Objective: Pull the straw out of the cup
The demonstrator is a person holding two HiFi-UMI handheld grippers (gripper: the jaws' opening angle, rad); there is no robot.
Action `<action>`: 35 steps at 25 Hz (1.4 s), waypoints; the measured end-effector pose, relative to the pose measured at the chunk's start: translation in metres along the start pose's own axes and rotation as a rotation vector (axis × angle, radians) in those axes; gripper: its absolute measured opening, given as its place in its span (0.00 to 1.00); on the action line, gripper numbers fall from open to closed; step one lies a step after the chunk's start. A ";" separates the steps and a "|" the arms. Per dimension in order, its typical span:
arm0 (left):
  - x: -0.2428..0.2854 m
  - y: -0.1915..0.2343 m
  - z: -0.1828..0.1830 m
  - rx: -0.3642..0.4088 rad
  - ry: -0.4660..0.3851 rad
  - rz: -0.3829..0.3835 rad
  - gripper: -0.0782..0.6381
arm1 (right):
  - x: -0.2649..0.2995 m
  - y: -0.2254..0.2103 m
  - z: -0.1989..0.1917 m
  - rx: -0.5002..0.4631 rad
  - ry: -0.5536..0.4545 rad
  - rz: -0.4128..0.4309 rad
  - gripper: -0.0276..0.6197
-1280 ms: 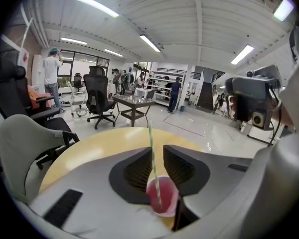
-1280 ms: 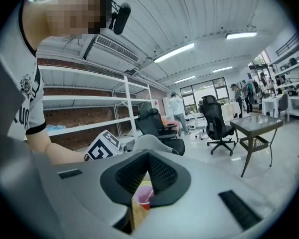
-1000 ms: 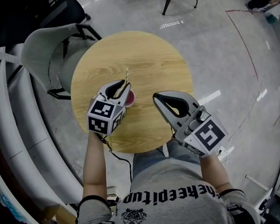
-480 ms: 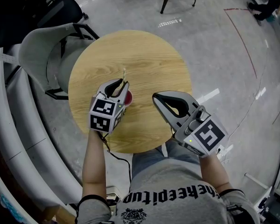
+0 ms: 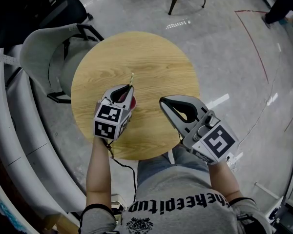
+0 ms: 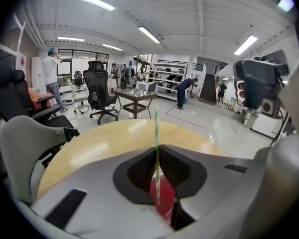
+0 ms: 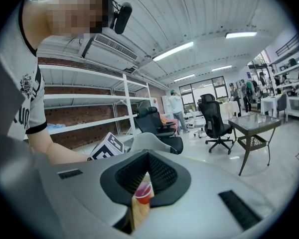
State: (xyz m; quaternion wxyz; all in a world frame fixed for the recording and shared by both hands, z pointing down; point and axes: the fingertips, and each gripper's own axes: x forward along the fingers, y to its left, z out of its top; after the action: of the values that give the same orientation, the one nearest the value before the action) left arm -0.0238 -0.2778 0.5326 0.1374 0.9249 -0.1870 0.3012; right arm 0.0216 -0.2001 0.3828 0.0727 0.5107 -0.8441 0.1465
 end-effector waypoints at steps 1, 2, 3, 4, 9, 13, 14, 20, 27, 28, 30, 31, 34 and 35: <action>0.000 0.000 0.000 -0.002 0.000 0.001 0.20 | 0.000 0.000 0.000 0.000 0.001 0.001 0.06; -0.001 0.000 0.000 -0.007 -0.003 0.003 0.20 | 0.000 0.000 0.001 0.001 0.000 0.002 0.06; -0.002 0.000 0.000 -0.013 -0.007 0.006 0.20 | -0.001 0.001 0.001 0.001 -0.002 0.003 0.06; -0.003 0.000 0.000 -0.020 -0.012 0.010 0.20 | -0.001 0.001 0.001 0.001 -0.004 0.005 0.06; -0.011 -0.002 0.004 -0.032 -0.039 0.036 0.20 | -0.004 0.004 0.003 -0.008 -0.008 0.027 0.06; -0.022 -0.002 0.009 -0.044 -0.067 0.064 0.20 | -0.006 0.011 0.004 -0.013 0.010 0.056 0.06; -0.025 -0.002 0.010 -0.047 -0.076 0.071 0.20 | -0.006 0.013 0.004 -0.014 0.017 0.064 0.06; -0.046 -0.002 0.017 -0.060 -0.135 0.135 0.20 | -0.009 0.027 0.008 -0.034 0.021 0.113 0.06; -0.068 -0.003 0.030 -0.084 -0.206 0.202 0.20 | -0.014 0.039 0.015 -0.059 0.018 0.161 0.06; -0.071 -0.004 0.031 -0.086 -0.215 0.212 0.20 | -0.015 0.040 0.015 -0.063 0.016 0.168 0.06; -0.078 -0.006 0.035 -0.091 -0.234 0.229 0.20 | -0.017 0.043 0.018 -0.071 0.011 0.183 0.06; -0.081 -0.008 0.037 -0.093 -0.243 0.238 0.20 | -0.018 0.045 0.019 -0.075 0.007 0.190 0.06; -0.093 -0.012 0.044 -0.104 -0.272 0.263 0.20 | -0.019 0.048 0.029 -0.096 -0.032 0.214 0.06; -0.098 -0.014 0.046 -0.108 -0.282 0.274 0.20 | -0.020 0.050 0.031 -0.101 -0.041 0.225 0.06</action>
State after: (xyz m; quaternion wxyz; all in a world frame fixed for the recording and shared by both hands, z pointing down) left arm -0.0678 -0.2566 0.4348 0.1172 0.9151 -0.3443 0.1740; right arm -0.0122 -0.1716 0.3390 0.0640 0.4112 -0.9037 0.1004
